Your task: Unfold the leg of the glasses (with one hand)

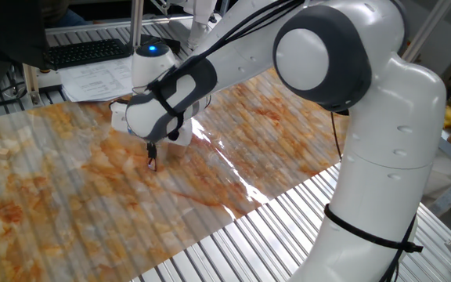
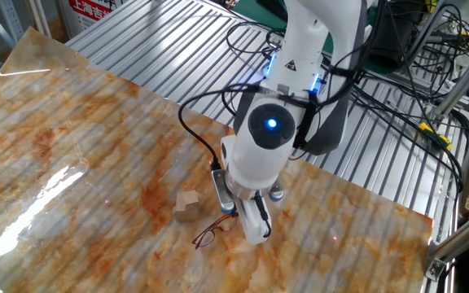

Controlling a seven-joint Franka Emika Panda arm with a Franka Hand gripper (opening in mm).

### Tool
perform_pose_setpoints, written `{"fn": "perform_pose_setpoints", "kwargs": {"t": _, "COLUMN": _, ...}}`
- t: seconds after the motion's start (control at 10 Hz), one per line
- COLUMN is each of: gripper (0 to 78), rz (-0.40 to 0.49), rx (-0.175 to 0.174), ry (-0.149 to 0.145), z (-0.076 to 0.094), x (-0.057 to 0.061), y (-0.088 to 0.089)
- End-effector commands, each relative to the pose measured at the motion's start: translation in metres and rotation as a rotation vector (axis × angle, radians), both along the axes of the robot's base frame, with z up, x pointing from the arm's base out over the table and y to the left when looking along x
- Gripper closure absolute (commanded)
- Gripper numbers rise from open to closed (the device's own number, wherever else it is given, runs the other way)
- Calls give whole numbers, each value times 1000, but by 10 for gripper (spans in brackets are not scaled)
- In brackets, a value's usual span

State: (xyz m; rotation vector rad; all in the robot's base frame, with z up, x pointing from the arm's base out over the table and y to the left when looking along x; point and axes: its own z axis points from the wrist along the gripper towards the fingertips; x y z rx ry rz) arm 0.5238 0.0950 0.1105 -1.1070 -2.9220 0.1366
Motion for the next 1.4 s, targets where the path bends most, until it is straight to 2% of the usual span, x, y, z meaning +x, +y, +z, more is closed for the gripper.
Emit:
{"fn": "perform_pose_setpoints", "kwargs": {"t": 0.1, "gripper": 763, "rz": 17, "rx": 11, "ry": 73, "z": 24, "x": -6, "y": 2}}
{"fn": "perform_pose_setpoints", "kwargs": {"t": 0.5, "gripper": 763, "rz": 37, "rx": 30, "ry": 122, "z": 43, "x": -6, "y": 0}}
{"fn": "perform_pose_setpoints", "kwargs": {"t": 0.7, "gripper": 763, "rz": 40, "rx": 30, "ry": 129, "z": 45, "x": -6, "y": 0}}
{"fn": "perform_pose_setpoints", "kwargs": {"t": 0.8, "gripper": 763, "rz": 55, "rx": 32, "ry": 159, "z": 51, "x": -6, "y": -1}}
{"fn": "perform_pose_setpoints", "kwargs": {"t": 0.9, "gripper": 763, "rz": 57, "rx": 33, "ry": 169, "z": 54, "x": -6, "y": -2}}
{"fn": "perform_pose_setpoints", "kwargs": {"t": 1.1, "gripper": 763, "rz": 77, "rx": 39, "ry": 216, "z": 67, "x": -6, "y": -6}}
{"fn": "perform_pose_setpoints", "kwargs": {"t": 1.4, "gripper": 763, "rz": 102, "rx": 43, "ry": 256, "z": 75, "x": -8, "y": -8}}
